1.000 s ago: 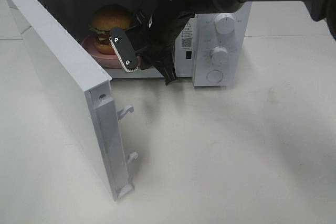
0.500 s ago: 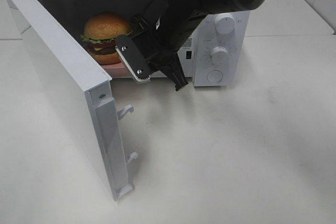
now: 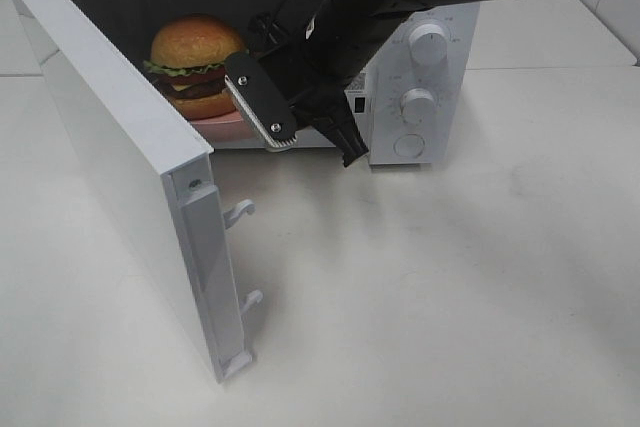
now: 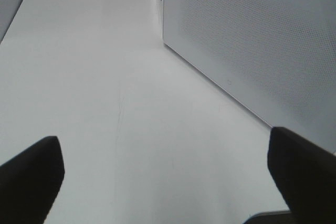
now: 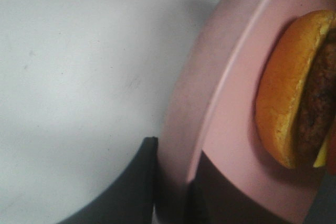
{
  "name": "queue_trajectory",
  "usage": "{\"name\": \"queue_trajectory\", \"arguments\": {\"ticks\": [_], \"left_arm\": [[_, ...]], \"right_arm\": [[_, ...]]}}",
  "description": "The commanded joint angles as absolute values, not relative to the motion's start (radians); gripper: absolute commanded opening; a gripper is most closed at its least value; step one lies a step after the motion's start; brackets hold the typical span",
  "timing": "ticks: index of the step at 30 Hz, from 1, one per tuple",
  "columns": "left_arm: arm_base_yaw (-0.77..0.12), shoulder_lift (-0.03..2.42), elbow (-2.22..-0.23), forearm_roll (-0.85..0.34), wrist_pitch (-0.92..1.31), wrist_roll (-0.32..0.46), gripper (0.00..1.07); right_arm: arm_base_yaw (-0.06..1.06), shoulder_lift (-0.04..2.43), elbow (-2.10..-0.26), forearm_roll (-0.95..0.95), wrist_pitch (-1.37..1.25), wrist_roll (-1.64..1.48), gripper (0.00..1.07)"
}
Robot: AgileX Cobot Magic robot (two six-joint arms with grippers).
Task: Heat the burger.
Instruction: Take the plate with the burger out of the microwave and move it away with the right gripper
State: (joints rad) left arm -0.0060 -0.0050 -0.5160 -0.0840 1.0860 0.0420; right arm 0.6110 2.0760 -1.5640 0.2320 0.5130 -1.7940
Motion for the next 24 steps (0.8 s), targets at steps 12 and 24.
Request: {"name": "queue_trajectory", "arguments": {"ticks": [12, 24], "left_arm": [[-0.004, -0.01, -0.516, -0.091, 1.073, 0.037, 0.98], [-0.004, -0.01, -0.516, -0.091, 1.073, 0.037, 0.98]], "right_arm": [[0.582, 1.935, -1.437, 0.282, 0.441, -1.901, 0.0], [0.582, 1.81, -1.278, 0.315, 0.381, -1.909, 0.0]]}}
